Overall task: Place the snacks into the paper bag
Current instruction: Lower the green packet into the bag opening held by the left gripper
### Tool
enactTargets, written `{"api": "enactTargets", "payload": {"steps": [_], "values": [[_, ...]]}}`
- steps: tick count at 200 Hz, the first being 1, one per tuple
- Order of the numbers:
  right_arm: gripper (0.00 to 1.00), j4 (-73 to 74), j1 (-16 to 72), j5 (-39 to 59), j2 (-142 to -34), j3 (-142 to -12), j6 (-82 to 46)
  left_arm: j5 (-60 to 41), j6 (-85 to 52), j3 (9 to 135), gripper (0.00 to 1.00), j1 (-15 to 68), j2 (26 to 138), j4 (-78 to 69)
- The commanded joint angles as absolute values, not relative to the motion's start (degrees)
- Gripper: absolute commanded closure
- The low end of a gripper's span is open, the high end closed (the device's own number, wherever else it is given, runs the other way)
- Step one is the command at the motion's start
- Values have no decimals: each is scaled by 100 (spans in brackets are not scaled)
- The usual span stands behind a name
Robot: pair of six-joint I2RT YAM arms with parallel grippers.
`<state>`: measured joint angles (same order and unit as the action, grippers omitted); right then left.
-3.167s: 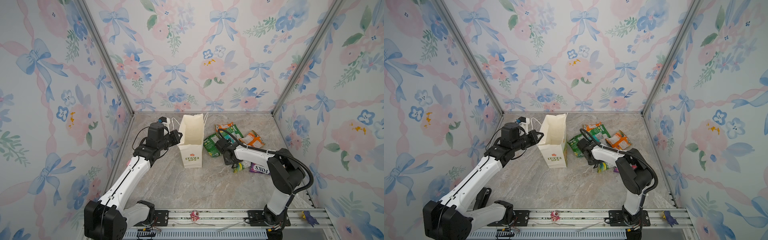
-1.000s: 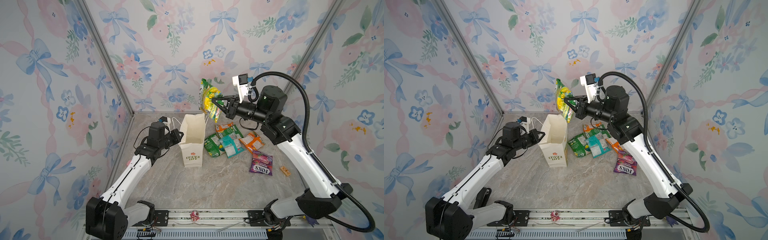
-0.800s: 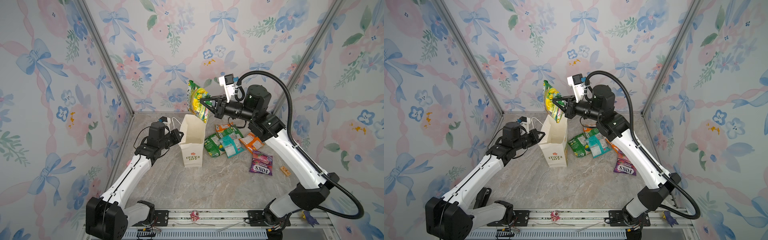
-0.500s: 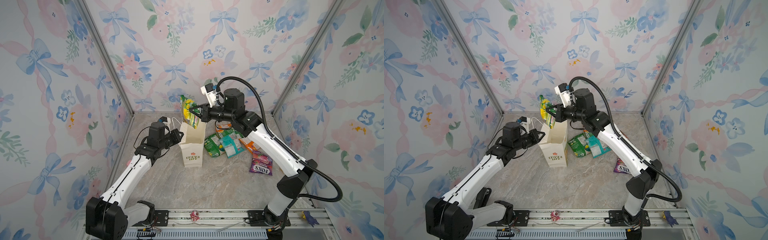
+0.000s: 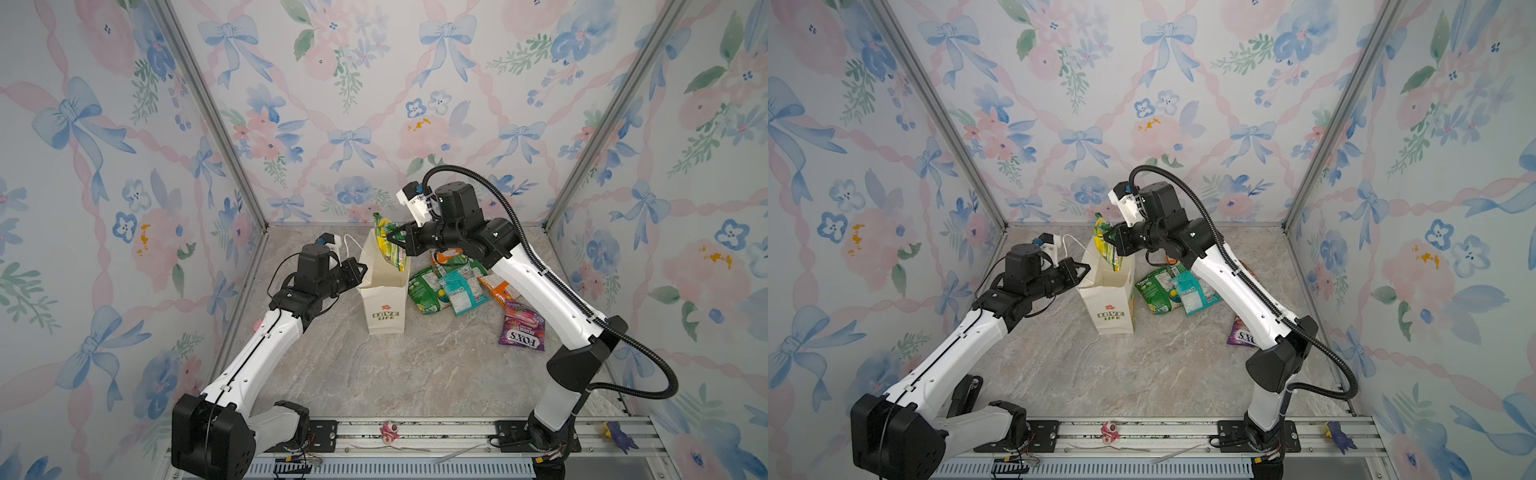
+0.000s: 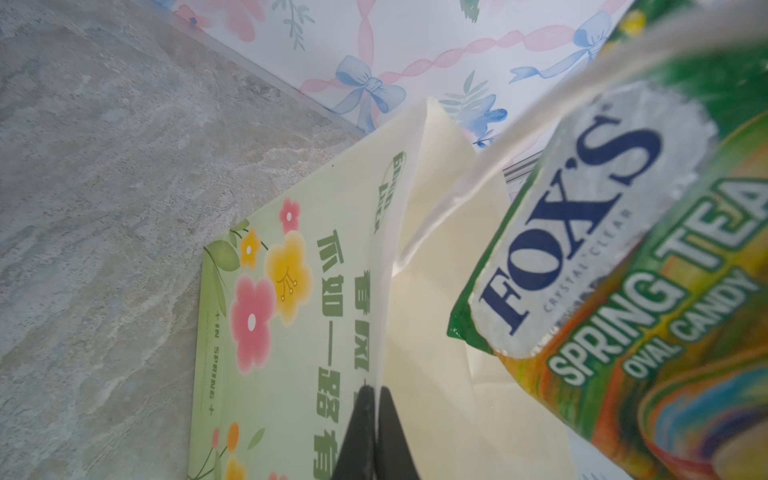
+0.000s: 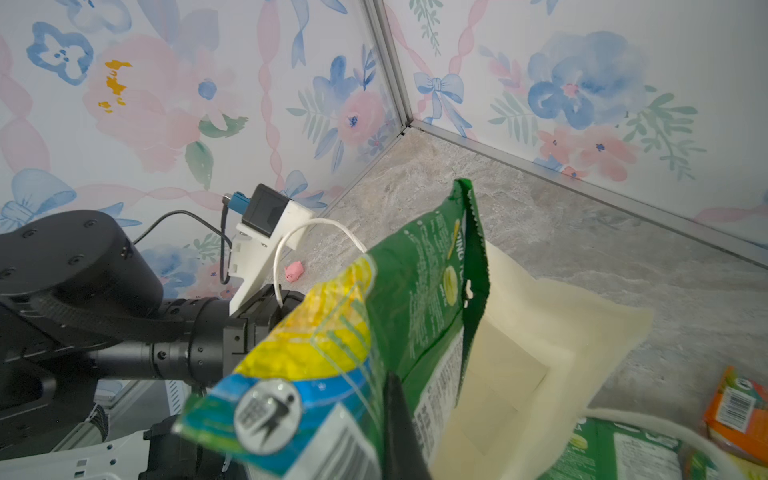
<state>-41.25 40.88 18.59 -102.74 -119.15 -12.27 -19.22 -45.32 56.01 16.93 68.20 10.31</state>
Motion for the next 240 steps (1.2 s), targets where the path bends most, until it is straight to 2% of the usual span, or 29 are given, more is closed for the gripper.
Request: {"api": "enactTargets", "payload": {"steps": [1, 55, 115, 240], "values": [[100, -4695, 4141, 1605, -10393, -12455, -865, -1855, -4604, 5520, 100, 1740, 6812, 952], [100, -5235, 4339, 1187, -10718, -12851, -432, -1872, -4636, 5511, 100, 1740, 6829, 956], [100, -6061, 4709, 281, -11435, -13791, 120, -1846, -4685, 5493, 100, 1737, 6757, 957], [99, -6263, 4922, -678, -11669, -13891, 454, -1829, -4773, 5520, 100, 1749, 6825, 923]]}}
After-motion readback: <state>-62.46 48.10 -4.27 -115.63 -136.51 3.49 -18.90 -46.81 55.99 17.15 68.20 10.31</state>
